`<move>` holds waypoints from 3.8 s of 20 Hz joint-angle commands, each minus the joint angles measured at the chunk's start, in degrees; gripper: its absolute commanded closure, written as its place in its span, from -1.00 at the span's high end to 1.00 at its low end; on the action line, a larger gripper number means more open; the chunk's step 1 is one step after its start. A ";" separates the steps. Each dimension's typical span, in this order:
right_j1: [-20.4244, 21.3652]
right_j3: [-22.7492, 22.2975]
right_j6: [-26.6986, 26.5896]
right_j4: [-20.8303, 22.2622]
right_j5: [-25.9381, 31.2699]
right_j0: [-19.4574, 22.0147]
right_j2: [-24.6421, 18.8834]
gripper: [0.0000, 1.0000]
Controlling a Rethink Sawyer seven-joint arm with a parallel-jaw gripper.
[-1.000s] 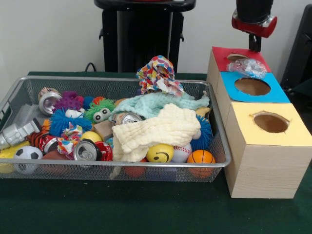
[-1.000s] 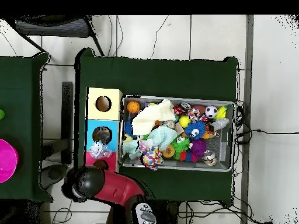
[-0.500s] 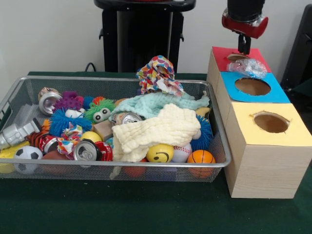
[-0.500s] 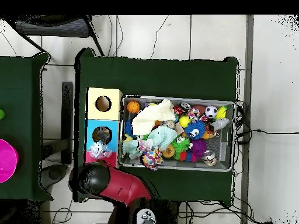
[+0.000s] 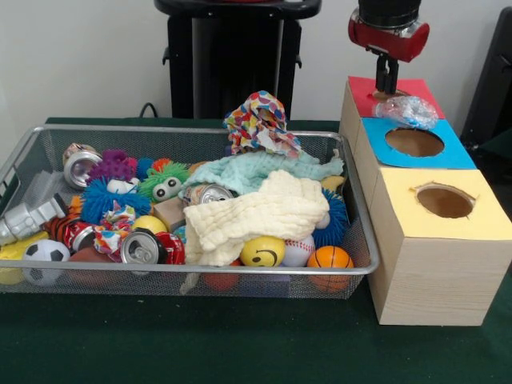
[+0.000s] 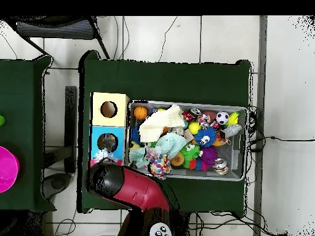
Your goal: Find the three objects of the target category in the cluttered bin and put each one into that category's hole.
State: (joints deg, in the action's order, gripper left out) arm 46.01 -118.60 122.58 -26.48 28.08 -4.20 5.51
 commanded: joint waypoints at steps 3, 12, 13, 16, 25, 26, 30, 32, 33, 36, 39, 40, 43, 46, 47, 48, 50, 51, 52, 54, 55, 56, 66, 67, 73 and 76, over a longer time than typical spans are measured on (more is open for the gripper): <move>-1.23 5.46 13.89 -2.67 2.55 0.59 0.03 -1.00; -2.50 6.87 15.30 -3.09 2.81 -1.45 0.21 -1.00; -2.72 7.49 15.56 -2.56 3.88 -1.88 0.87 -1.00; -2.50 7.42 16.30 -2.40 5.48 -2.89 1.36 -1.00; -3.03 7.85 16.29 -2.91 5.74 -3.40 1.85 -1.00; -3.06 7.55 16.30 -2.88 6.16 -3.43 1.87 -1.00; -3.22 6.16 15.52 -2.44 6.55 -3.50 2.01 -1.00; -3.52 5.20 14.90 -2.65 5.76 -3.22 1.69 -1.00; -3.82 4.85 14.80 -2.92 5.15 -3.17 1.42 -1.00; -3.71 2.61 14.06 -3.77 3.71 -2.85 0.23 -1.00; -3.18 0.88 14.52 -4.63 3.12 -3.49 -0.31 -1.00; -2.74 -0.16 14.33 -5.07 2.60 -3.47 -0.64 -1.00; -1.45 -2.22 14.74 -6.06 2.48 -4.22 -0.83 -1.00; -0.41 -3.35 15.36 -7.04 2.91 -5.25 -0.89 -1.00; -0.37 -3.35 15.64 -7.52 3.22 -5.54 -1.13 -1.00; -0.21 -4.20 15.05 -7.99 2.61 -5.28 -1.42 -1.00; -0.25 -4.92 14.98 -8.64 2.39 -5.70 -1.66 -1.00; -0.32 -4.93 15.25 -8.89 2.39 -6.11 -1.62 -1.00; 0.07 -5.91 14.63 -9.40 2.00 -5.85 -1.80 -1.00; 0.83 -6.79 14.82 -10.16 2.08 -6.39 -1.83 -1.00; 1.17 -6.75 15.23 -10.24 2.75 -6.91 -1.53 -1.00; 1.86 -7.49 15.22 -10.55 2.93 -7.16 -1.42 -1.00; -1.49 -9.46 11.41 -14.65 -5.86 -5.45 -5.37 -1.00; -1.79 -9.66 11.28 -15.25 -7.08 -5.21 -6.13 -1.00; -4.39 -9.42 10.13 -15.65 -13.69 -2.29 -9.15 -1.00; -4.91 -9.88 10.42 -14.94 -16.99 -0.35 -11.24 -1.00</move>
State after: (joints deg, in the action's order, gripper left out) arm 44.59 -126.77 122.63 -38.37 19.57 -8.48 2.21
